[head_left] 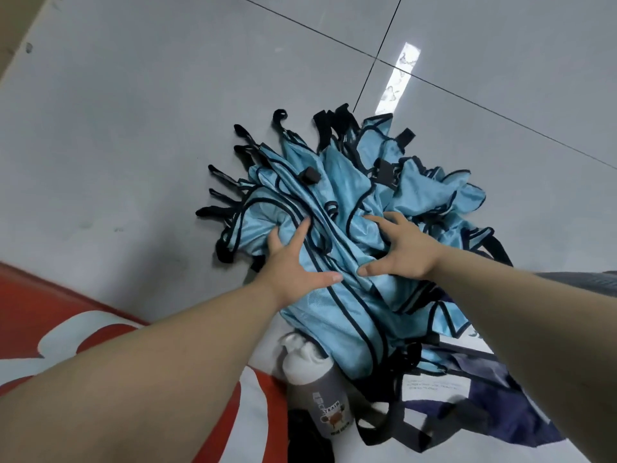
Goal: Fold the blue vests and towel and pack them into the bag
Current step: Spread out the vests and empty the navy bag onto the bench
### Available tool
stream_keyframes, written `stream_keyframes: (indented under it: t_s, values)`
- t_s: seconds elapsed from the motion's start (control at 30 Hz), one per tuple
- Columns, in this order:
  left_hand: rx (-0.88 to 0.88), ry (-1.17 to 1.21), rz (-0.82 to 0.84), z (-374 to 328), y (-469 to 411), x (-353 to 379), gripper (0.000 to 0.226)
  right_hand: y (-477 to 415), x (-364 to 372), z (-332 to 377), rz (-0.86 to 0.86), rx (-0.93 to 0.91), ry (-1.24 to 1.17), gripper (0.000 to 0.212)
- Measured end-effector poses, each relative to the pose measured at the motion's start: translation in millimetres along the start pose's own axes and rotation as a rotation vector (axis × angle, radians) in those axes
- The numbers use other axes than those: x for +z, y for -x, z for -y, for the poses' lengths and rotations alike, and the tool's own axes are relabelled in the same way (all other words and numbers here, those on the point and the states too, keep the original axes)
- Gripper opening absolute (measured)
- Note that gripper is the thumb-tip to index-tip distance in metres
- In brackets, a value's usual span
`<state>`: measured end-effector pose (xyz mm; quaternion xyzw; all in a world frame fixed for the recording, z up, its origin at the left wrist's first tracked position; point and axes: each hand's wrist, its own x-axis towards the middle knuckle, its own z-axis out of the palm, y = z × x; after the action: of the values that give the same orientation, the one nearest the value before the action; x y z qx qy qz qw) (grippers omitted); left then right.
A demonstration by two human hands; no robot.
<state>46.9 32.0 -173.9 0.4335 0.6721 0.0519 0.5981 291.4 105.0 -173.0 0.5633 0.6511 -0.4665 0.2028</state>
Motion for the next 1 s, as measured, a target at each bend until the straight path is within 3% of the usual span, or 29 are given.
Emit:
stream_keyframes:
  t_s: [0.2, 0.3, 0.53, 0.63, 0.73, 0.8, 1.0]
  values:
    - [0.000, 0.040, -0.024, -9, -5, -1, 0.118, 9, 15, 18, -0.077, -0.097, -0.226, 0.111]
    - [0.011, 0.034, -0.037, -6, -4, -3, 0.114, 13, 17, 20, -0.154, -0.143, -0.285, 0.117]
    - [0.019, 0.097, -0.107, -2, -4, -5, 0.106, 21, 4, 8, -0.575, -0.097, 0.089, 0.127]
    - [0.015, 0.105, -0.138, -1, -5, -6, 0.107, 14, -6, 1, -0.507, -0.035, 0.107, 0.133]
    - [0.011, 0.100, -0.127, -1, -6, -8, 0.110, 2, -9, 3, -0.244, -0.068, -0.118, 0.135]
    - [0.008, 0.091, -0.110, -3, -8, -8, 0.111, -5, -7, 8, -0.128, -0.094, -0.143, 0.134]
    - [-0.015, 0.089, -0.057, -5, -15, -13, 0.111, -8, -4, 17, -0.092, -0.108, -0.225, 0.121]
